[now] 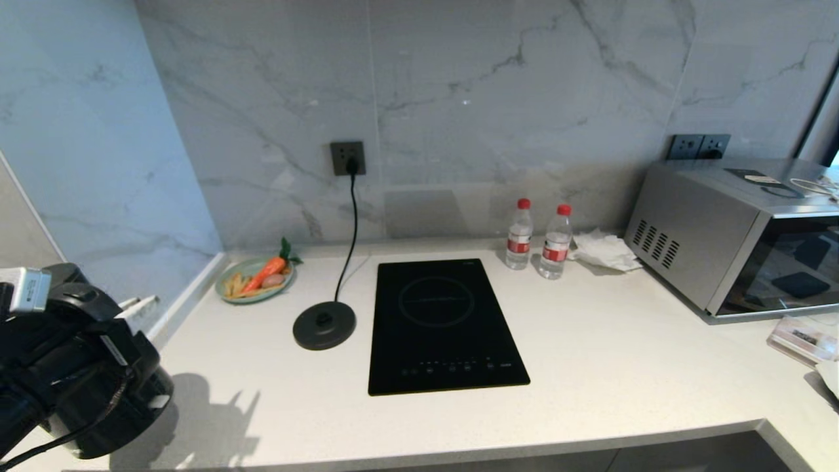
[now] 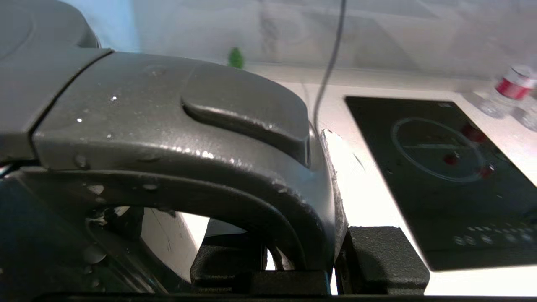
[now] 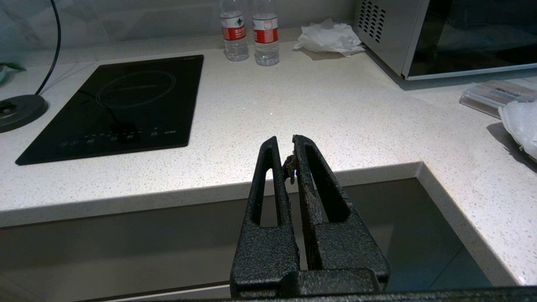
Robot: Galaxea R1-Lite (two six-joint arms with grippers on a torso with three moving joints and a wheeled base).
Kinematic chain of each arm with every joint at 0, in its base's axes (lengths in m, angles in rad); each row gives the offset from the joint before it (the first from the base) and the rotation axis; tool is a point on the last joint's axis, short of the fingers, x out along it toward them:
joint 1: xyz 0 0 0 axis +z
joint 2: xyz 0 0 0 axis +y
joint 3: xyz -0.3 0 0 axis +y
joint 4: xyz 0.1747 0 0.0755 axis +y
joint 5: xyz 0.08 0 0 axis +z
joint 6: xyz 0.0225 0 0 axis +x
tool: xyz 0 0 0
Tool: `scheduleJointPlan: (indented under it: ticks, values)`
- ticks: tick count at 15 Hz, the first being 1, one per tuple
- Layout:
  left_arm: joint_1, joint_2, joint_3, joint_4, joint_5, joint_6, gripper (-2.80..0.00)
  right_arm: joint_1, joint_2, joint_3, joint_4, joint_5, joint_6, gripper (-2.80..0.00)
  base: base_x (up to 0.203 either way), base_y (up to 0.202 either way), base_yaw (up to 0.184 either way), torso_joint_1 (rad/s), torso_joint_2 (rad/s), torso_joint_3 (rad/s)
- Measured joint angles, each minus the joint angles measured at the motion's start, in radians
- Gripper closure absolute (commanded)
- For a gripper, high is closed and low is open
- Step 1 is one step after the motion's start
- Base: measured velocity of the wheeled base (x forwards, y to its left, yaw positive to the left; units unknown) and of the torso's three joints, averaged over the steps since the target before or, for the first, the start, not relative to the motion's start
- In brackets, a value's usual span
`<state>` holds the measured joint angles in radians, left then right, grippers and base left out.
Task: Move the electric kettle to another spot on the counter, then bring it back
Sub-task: Place it on the power base
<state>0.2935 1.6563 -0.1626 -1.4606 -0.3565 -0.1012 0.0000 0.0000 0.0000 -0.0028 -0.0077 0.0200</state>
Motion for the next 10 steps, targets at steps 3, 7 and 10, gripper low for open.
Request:
scheduleJointPlan:
  ticks: [3, 7, 10]
  values:
    - [-0.161, -0.036, -0.071, 0.133, 0.182, 0.014, 0.00, 0.000, 0.000, 0.000, 0.000, 0.000, 0.000, 0.00, 0.000, 0.000, 0.000, 0.000, 0.00, 0.000]
    - [-0.357, -0.038, -0.235, 0.293, 0.436, 0.020, 0.00, 0.000, 0.000, 0.000, 0.000, 0.000, 0.000, 0.00, 0.000, 0.000, 0.000, 0.000, 0.00, 0.000]
    - [-0.469, -0.004, -0.316, 0.338, 0.600, 0.021, 0.00, 0.000, 0.000, 0.000, 0.000, 0.000, 0.000, 0.00, 0.000, 0.000, 0.000, 0.000, 0.00, 0.000]
